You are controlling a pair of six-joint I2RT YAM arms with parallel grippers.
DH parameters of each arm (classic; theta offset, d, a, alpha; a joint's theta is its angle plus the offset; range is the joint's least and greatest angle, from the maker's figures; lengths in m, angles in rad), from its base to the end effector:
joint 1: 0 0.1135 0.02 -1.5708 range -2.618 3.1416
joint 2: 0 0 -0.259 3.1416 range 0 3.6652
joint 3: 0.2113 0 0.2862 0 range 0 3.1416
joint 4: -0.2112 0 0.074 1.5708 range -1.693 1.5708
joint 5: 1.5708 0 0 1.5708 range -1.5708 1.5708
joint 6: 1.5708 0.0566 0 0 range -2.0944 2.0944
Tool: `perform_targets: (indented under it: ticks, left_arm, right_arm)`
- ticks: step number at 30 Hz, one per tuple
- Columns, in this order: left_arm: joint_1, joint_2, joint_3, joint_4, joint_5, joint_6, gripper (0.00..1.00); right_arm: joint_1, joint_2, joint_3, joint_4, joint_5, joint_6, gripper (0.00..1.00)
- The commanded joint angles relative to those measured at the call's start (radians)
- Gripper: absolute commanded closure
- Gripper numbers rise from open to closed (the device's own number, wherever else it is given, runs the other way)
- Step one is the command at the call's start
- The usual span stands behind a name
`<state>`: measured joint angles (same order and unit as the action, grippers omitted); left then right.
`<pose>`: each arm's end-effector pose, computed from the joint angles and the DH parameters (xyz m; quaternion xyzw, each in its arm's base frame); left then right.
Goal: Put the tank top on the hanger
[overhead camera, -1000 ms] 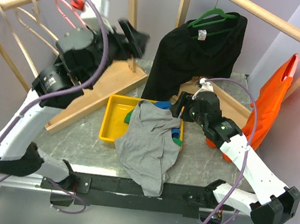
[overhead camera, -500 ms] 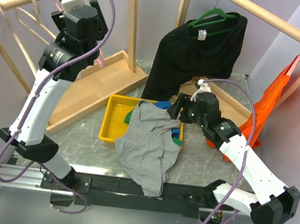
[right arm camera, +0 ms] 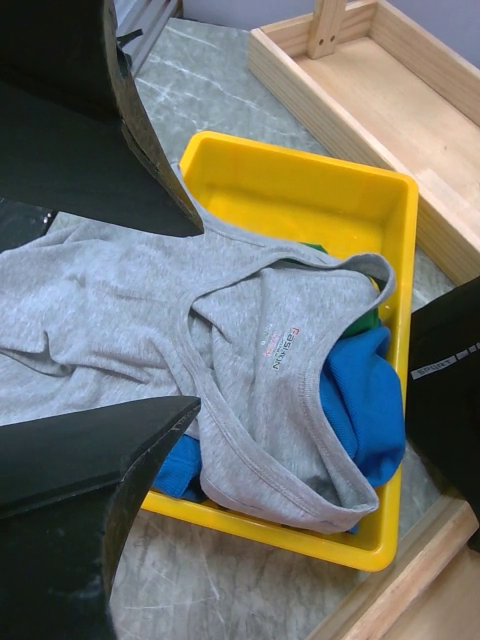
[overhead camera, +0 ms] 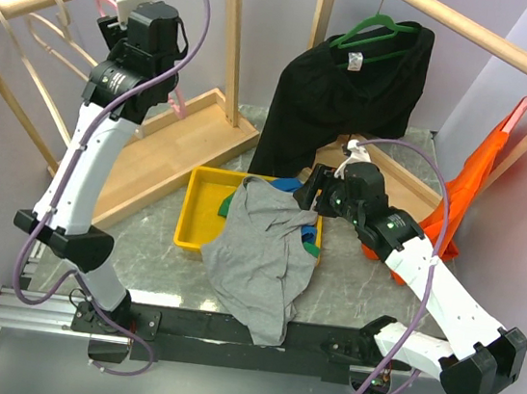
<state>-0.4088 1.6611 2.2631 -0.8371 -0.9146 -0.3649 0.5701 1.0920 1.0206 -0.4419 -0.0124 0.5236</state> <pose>0.3349 -0.0962 0.5541 -0.2579 0.7103 0.1114 0.6454 0.2504 0.1613 0.3192 -0.0232 0.8631 0.2669 0.4281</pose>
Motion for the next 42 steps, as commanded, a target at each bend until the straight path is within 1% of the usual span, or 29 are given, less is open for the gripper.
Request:
perform_targets:
  ticks: [1, 2, 3, 6, 15, 25, 28, 31, 34, 35, 38, 42]
  left_arm:
    - [0.004, 0.017, 0.041, 0.007, -0.012, 0.012, 0.34]
    - [0.004, 0.025, 0.038, 0.006, -0.013, 0.011, 0.35]
    - [0.004, 0.026, 0.035, 0.006, -0.018, 0.011, 0.39]
    - [0.004, 0.028, 0.021, 0.013, -0.039, 0.011, 0.46]
    - [0.004, 0.034, -0.002, 0.027, -0.087, 0.011, 0.60]
    - [0.002, 0.023, -0.047, 0.039, -0.109, -0.006, 0.64]
    - [0.002, 0.025, -0.046, 0.041, -0.116, -0.003, 0.66]
    - [0.002, 0.020, -0.051, 0.056, -0.110, 0.000, 0.73]
    - [0.002, 0.025, -0.043, 0.062, -0.109, 0.009, 0.83]
    - [0.002, 0.026, -0.034, 0.062, -0.104, 0.018, 0.90]
    - [0.002, 0.023, -0.020, 0.085, -0.104, 0.043, 0.99]
    - [-0.007, 0.006, -0.010, 0.141, -0.086, 0.101, 0.99]
  right_arm:
    - [0.008, -0.018, -0.001, 0.015, 0.003, -0.002, 0.27]
    - [0.010, -0.018, -0.001, 0.014, 0.003, -0.004, 0.27]
    - [0.010, -0.015, -0.001, 0.012, 0.003, -0.004, 0.27]
    - [0.010, -0.012, 0.001, 0.011, 0.002, -0.007, 0.27]
    - [0.010, -0.007, 0.007, 0.006, 0.003, -0.016, 0.27]
    - [0.011, -0.003, 0.007, 0.005, 0.000, -0.019, 0.27]
    - [0.011, -0.006, 0.004, 0.006, 0.000, -0.020, 0.27]
    - [0.011, -0.011, 0.006, 0.003, 0.002, -0.020, 0.27]
    - [0.011, -0.017, 0.006, 0.000, 0.009, -0.023, 0.27]
    - [0.011, -0.018, 0.007, -0.003, 0.011, -0.025, 0.27]
    - [0.011, -0.021, 0.013, -0.006, 0.011, -0.028, 0.27]
    - [0.011, -0.012, 0.024, -0.011, 0.011, -0.031, 0.27]
